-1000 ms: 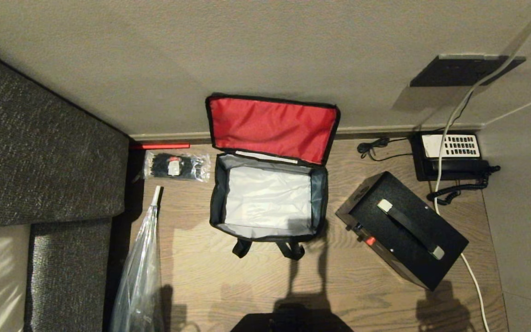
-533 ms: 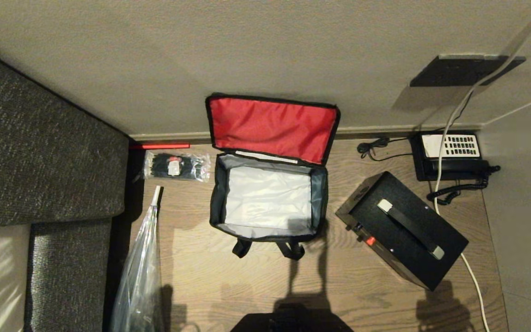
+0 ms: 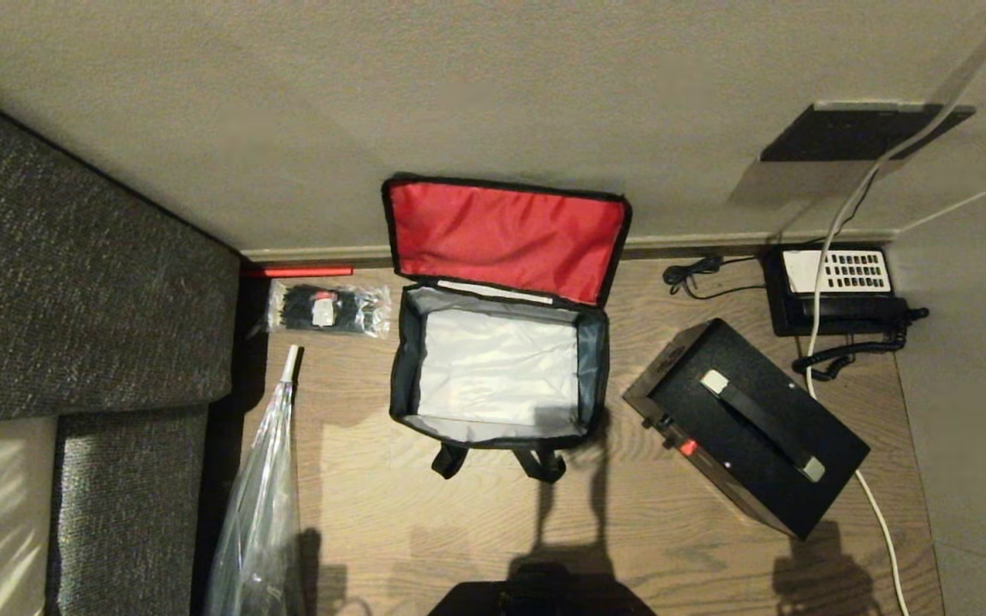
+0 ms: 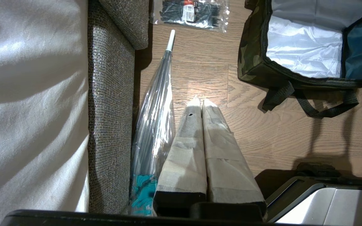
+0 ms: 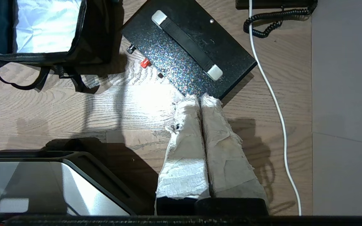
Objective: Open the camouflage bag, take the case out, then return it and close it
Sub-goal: Grip the handle again
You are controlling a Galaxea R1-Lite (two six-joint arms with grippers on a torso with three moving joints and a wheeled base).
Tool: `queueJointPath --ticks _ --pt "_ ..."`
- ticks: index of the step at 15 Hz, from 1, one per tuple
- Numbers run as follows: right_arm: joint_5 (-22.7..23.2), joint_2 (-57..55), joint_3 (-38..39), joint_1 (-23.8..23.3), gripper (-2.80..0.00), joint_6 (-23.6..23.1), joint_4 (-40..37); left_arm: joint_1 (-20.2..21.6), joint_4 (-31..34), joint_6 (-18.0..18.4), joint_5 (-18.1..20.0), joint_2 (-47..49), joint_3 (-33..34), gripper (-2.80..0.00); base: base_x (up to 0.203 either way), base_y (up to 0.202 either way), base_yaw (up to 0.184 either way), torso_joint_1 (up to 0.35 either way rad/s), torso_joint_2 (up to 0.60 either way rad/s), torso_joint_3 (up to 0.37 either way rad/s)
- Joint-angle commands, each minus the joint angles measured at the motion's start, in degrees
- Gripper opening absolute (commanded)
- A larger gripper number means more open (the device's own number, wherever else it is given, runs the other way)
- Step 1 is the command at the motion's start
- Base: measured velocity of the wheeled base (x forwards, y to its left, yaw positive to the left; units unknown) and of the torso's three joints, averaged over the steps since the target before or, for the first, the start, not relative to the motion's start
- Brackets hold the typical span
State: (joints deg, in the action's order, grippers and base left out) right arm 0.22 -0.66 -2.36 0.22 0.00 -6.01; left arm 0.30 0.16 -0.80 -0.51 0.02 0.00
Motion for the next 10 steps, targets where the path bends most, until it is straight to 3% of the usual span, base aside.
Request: queueJointPath --ticks 1,10 --pt "0.04 -0.31 -0.01 0.04 -2.80 0.00 -0.04 0.05 0.02 -0.08 -0.02 -0.11 0.18 -2.80 0.000 0.000 0.000 0.002 0.00 0.107" --pt "0.04 -0.31 -0.01 0.04 -2.80 0.00 -0.05 0.04 0.01 -0.17 -0.02 -0.11 0.18 -2.80 0.000 0.000 0.000 0.001 0.00 0.191"
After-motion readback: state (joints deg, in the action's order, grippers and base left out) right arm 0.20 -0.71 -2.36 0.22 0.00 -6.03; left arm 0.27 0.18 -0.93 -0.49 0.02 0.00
